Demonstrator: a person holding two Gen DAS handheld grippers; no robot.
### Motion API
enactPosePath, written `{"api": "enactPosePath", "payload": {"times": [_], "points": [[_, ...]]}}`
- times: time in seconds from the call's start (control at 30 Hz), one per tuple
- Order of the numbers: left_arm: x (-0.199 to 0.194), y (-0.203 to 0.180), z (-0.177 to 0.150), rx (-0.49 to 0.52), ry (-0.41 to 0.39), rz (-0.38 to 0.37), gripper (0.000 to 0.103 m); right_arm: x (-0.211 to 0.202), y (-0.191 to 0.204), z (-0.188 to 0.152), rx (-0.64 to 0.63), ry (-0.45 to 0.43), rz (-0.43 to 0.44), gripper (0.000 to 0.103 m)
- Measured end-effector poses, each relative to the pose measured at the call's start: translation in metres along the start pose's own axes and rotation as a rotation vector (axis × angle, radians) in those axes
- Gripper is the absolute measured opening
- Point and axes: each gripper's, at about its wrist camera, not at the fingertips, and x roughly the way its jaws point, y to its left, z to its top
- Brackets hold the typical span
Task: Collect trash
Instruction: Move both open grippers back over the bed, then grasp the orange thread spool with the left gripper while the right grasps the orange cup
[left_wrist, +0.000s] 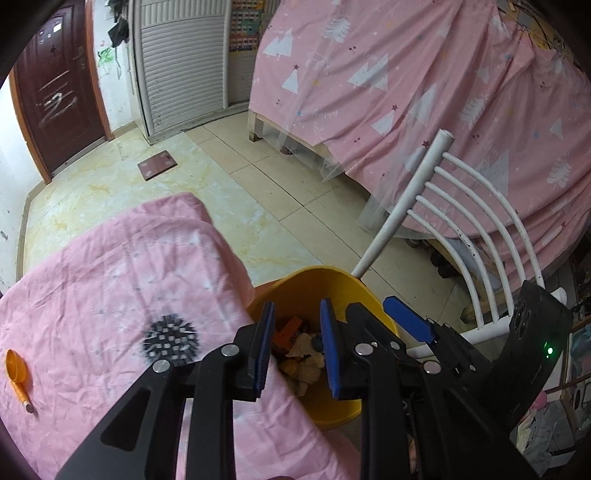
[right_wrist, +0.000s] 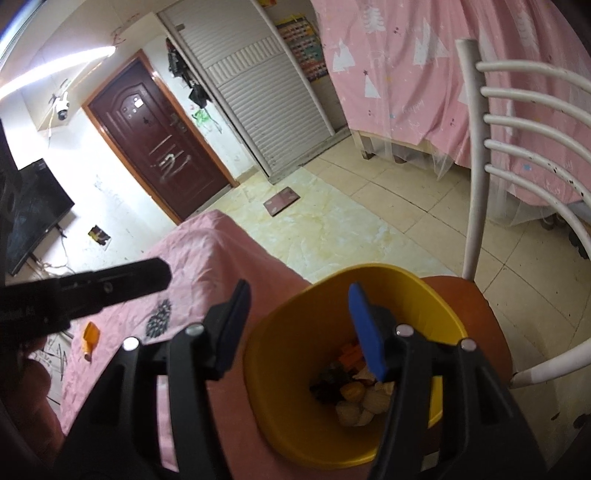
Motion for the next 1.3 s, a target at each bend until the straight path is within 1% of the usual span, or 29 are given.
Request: {"api": "enactPosePath", "payload": {"times": [0.2,0.37,0.5,0.6,0.73,0.8,0.97,1.13,1.3], "points": [[-0.024,0.035,-0.002,-0.027,-0.042,0.030,0.018,0.001,0.037,-0.004,-0.067,0.007,0.028,0.053],[-0.046,0.075,-0.007,-0.075,-0.073,0.061,0.018,0.010,0.071,-0.006,-0.127,0.032,0.047,0.053],[-0.060,0.110,-0.017,-0.120,-0.090,0.086,0.019,0.017,0.107,-0.007,-0.186,0.046,0.069,0.053],[-0.073,0.138,-0.024,-0.154,-0.103,0.119,0.021,0.023,0.133,-0.009,-0.231,0.056,0.086,0.054],[-0.089,0.178,-0.037,-0.199,-0.117,0.170,0.024,0.032,0.165,-0.013,-0.282,0.074,0.108,0.060],[-0.095,0.194,-0.044,-0.223,-0.120,0.185,0.027,0.038,0.182,-0.016,-0.310,0.087,0.119,0.060],[-0.101,0.242,-0.064,-0.304,-0.107,0.223,0.032,0.052,0.220,-0.026,-0.360,0.116,0.139,0.060],[-0.099,0.278,-0.085,-0.368,-0.059,0.280,0.033,0.065,0.247,-0.034,-0.406,0.143,0.148,0.060],[-0.093,0.308,-0.107,-0.431,-0.014,0.307,0.033,0.074,0.267,-0.040,-0.436,0.162,0.154,0.060]]}}
